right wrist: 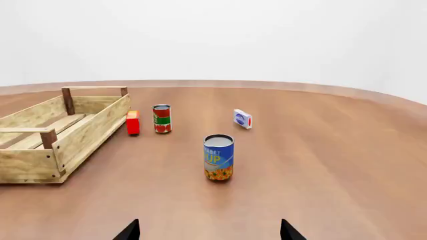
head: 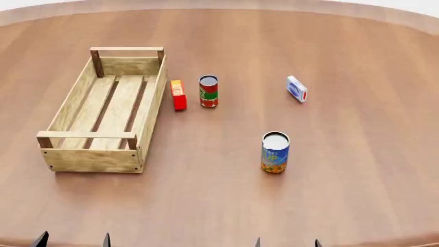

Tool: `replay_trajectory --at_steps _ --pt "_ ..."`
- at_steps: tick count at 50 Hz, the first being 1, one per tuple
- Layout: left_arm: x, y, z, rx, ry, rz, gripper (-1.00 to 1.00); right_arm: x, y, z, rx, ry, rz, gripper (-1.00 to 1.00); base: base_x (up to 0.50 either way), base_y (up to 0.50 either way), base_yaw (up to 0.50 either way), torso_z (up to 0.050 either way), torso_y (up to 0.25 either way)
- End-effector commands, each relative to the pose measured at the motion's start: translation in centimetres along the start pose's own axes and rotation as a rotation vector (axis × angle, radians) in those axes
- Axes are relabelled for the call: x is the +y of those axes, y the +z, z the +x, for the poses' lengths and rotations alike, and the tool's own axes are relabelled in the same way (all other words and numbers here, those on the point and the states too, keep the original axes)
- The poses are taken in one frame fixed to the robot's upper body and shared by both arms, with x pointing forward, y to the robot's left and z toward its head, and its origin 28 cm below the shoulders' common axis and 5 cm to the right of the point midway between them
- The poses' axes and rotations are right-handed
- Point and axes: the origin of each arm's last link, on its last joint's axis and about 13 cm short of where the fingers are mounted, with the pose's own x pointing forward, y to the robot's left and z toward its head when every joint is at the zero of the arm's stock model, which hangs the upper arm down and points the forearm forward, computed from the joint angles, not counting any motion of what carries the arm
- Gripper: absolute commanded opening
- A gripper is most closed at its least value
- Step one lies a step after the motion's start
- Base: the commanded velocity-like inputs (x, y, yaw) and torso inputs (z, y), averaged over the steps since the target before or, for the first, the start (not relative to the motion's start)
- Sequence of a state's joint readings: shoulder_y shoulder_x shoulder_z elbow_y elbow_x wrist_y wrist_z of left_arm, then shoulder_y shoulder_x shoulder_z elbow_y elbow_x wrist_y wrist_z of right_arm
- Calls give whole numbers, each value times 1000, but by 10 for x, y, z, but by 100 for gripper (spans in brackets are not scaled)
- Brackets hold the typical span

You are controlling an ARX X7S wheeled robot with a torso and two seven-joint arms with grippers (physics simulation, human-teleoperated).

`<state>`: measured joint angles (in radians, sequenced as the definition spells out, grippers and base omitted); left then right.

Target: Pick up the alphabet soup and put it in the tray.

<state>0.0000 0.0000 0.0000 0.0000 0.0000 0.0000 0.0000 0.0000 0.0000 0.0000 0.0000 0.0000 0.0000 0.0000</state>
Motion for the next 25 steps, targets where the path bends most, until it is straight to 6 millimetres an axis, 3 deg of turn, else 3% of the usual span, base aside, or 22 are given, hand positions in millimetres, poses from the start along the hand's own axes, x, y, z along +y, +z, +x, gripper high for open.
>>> replay_trajectory --at_steps 1,12,25 --pt "0 0 0 5 0 -5 100 0 1 0 -17 7 11 100 0 0 0 0 0" --pt "-2 -1 -1 0 -1 16 100 2 3 0 -45 46 -28 100 61 138 0 0 0" --pt "-4 -5 0 -6 -9 48 100 2 3 0 -42 62 -17 100 403 389 0 0 0"
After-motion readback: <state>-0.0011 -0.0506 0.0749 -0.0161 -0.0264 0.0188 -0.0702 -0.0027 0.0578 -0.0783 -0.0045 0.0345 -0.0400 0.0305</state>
